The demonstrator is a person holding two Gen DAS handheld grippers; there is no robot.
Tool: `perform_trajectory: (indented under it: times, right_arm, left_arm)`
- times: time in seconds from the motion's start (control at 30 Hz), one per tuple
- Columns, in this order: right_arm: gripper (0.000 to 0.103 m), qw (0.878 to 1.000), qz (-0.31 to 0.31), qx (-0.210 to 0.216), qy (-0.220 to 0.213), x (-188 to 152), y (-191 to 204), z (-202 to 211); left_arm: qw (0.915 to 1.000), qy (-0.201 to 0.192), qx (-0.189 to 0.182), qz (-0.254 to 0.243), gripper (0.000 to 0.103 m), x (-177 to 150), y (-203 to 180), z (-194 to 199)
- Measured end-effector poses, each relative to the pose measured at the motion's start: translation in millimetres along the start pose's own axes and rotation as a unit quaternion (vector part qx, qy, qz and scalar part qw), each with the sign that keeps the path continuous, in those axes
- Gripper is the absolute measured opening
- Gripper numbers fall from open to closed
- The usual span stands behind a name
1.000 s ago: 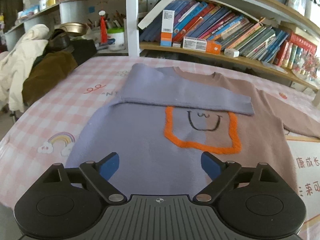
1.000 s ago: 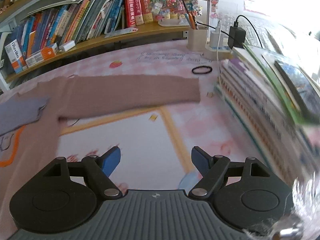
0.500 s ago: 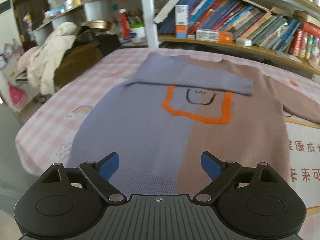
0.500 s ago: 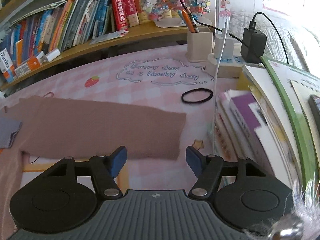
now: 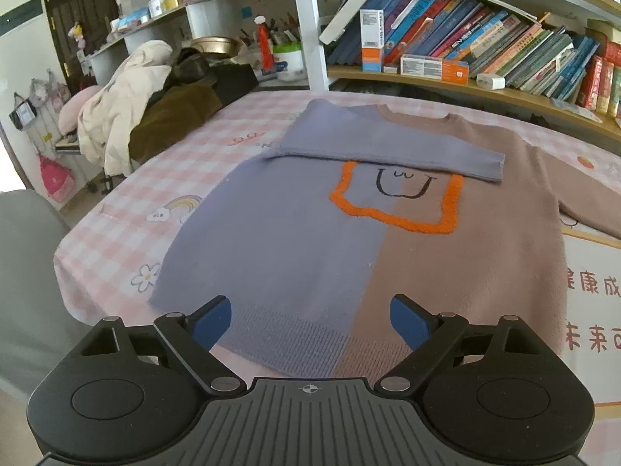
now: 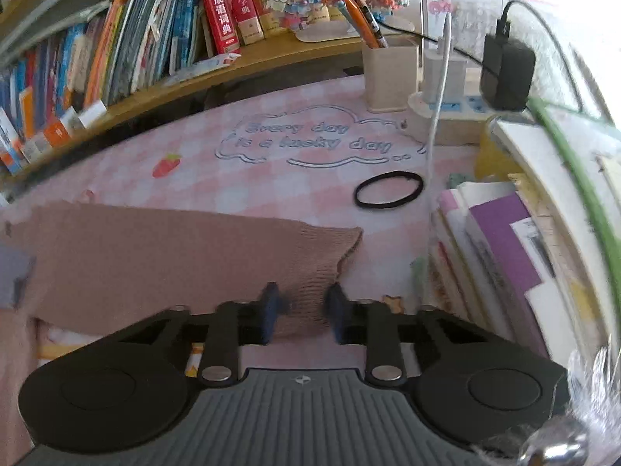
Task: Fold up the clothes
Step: 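Reach the right gripper to the pink sleeve cuff and grasp it, then lift the pink sleeve with the right gripper and carry it across the chest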
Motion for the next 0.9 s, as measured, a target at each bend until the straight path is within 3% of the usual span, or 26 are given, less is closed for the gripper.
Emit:
perform_trajectory:
  times: [0.17, 0.4, 0.47, 0.9]
  right_arm:
    - [0.016, 0.999, -0.024, 0.029, 0.004, 4, 4, -2]
    - [0.021, 1.0, -0.017, 0.015, 0.009, 2, 12, -5]
    - [0.014, 1.0, -0.007, 0.006, 0.01, 1, 14, -5]
    - [0.011, 0.999, 0.049, -0.014, -0.007, 5, 36, 9]
  left_arm:
    - [1.0, -0.003, 0.003, -0.005, 0.091, 2, 1, 0]
    - [1.0, -0.001, 0.0, -0.001, 0.091, 3, 3, -3]
    - [1.0, -0.001, -0.002, -0.002, 0.091, 4, 3, -3]
    - [0.9999, -0.003, -0.011, -0.001, 0.091, 2, 7, -5]
Point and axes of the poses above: each gripper's, at about its wrist camera, not at the fingertips, and z roughly against the way its jaws point, y to its left, x to its top, the point moved 9 cm from there along -z, roughly the way its jaws point, and after that the axes turned 12 degrees about y, right-handed, at the moved point
